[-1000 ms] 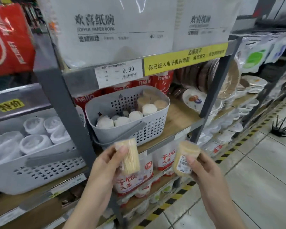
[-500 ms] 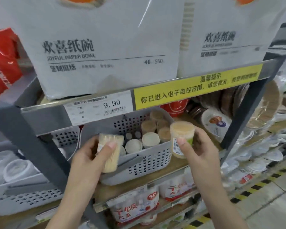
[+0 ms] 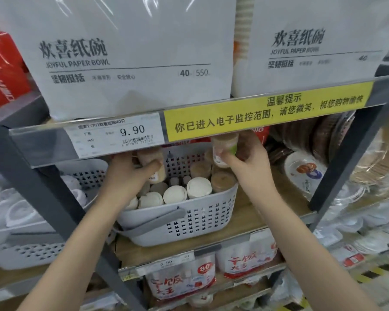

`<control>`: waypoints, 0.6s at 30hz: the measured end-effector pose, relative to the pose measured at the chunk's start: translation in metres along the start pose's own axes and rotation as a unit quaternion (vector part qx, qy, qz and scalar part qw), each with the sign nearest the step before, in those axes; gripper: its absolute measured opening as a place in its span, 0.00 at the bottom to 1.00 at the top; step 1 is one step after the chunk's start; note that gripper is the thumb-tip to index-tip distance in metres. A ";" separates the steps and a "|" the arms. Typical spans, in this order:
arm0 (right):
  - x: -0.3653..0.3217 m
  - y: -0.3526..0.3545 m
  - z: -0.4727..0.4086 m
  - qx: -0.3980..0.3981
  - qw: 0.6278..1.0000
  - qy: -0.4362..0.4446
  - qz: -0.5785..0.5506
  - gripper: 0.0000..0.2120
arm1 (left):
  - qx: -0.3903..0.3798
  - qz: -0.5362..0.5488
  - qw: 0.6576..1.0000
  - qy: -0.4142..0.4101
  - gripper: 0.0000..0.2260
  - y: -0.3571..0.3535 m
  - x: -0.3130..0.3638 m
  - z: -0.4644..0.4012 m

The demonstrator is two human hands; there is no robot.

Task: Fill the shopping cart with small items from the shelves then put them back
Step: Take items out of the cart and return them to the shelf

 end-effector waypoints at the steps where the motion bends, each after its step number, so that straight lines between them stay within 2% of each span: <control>1: 0.003 -0.002 -0.004 -0.011 1.000 -0.002 -0.002 0.19 | -0.022 -0.020 1.000 0.001 0.18 -0.004 -0.002 -0.005; 3: 0.009 -0.007 -0.013 -0.034 0.999 -0.005 0.001 0.21 | -0.070 -0.058 0.996 0.008 0.19 -0.011 -0.005 -0.013; 6: 0.017 -0.015 -0.024 -0.068 0.998 0.000 0.009 0.17 | -0.122 -0.071 0.990 0.028 0.12 -0.022 -0.014 -0.021; 9: 0.023 -0.021 -0.033 -0.099 0.994 0.006 0.033 0.13 | -0.185 -0.037 0.981 0.044 0.18 -0.034 -0.018 -0.027; 12: 0.023 -0.024 -0.040 -0.117 0.993 0.006 0.029 0.10 | -0.230 -0.056 0.971 0.040 0.20 -0.039 -0.016 -0.031; 16: 0.027 -0.025 -0.050 -0.108 0.994 -0.003 0.021 0.11 | -0.276 -0.050 0.959 0.033 0.20 -0.048 -0.004 -0.034; 18: 0.030 -0.025 -0.052 -0.111 0.993 -0.009 0.032 0.12 | -0.302 -0.051 0.951 0.035 0.24 -0.055 -0.005 -0.033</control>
Point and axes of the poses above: each hand's wrist, its own z-axis away from the middle knuckle, its own y-axis out of the back of the hand, x = y × z, the point moved 5 cm from there along -z, towards the middle knuckle, and after that the axes turned 8 degrees about y, right-handed, at the moved point
